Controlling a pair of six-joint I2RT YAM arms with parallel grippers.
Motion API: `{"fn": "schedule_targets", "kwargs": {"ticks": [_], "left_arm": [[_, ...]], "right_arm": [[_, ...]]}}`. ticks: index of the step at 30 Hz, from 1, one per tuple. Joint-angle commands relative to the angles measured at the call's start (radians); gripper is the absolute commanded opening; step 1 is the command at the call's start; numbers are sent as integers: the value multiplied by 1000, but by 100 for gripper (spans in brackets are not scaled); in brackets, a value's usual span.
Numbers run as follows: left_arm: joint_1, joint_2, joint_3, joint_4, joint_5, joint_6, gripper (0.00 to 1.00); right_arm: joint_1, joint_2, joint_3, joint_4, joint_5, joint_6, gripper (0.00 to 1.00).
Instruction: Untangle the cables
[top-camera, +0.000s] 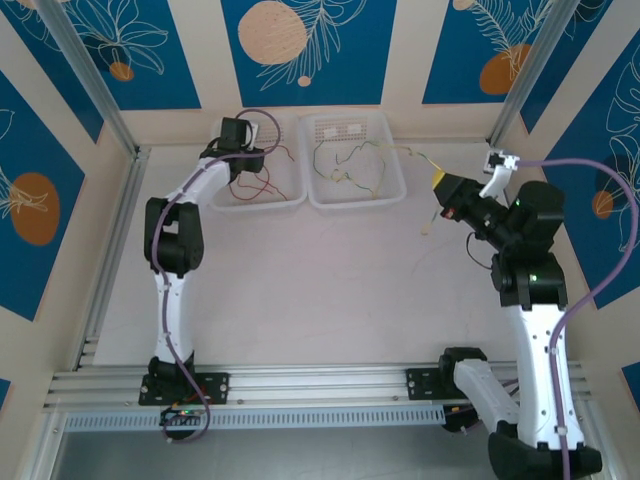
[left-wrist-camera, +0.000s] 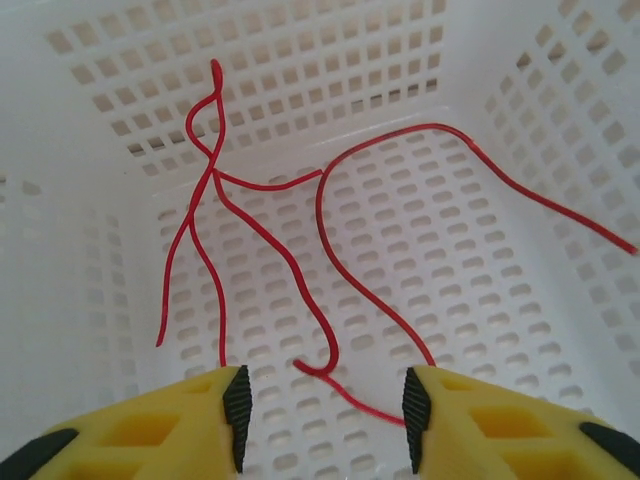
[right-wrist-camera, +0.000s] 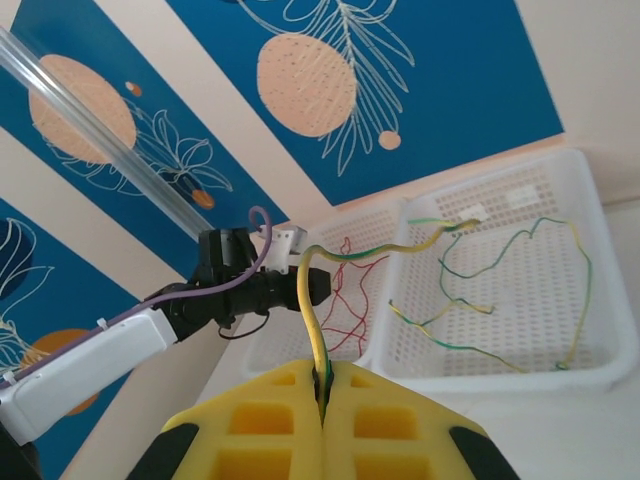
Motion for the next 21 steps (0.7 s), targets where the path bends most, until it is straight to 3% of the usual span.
{"fn": "schedule_targets", "kwargs": {"ticks": [1, 7, 11, 14, 18, 21], "left_arm": [[5, -212, -48, 30, 49, -48, 54], [-73, -520, -138, -56, -11, -117, 60], [-211, -766, -414, 36, -58, -115, 63], [-309, -909, -635, 139, -10, -118, 67], [-374, -1045, -850, 198, -16, -163, 69], [-389, -1115, -971, 207, -49, -177, 70]], "right_arm": [[33, 96, 58, 14, 27, -19, 0], [75, 316, 165, 44, 70, -34, 0], [78, 471, 235, 106, 70, -79, 0], [64, 631, 372, 50, 8, -111, 0], [66, 811, 537, 9, -83, -187, 0], [79, 914, 639, 6, -75, -224, 0]]}}
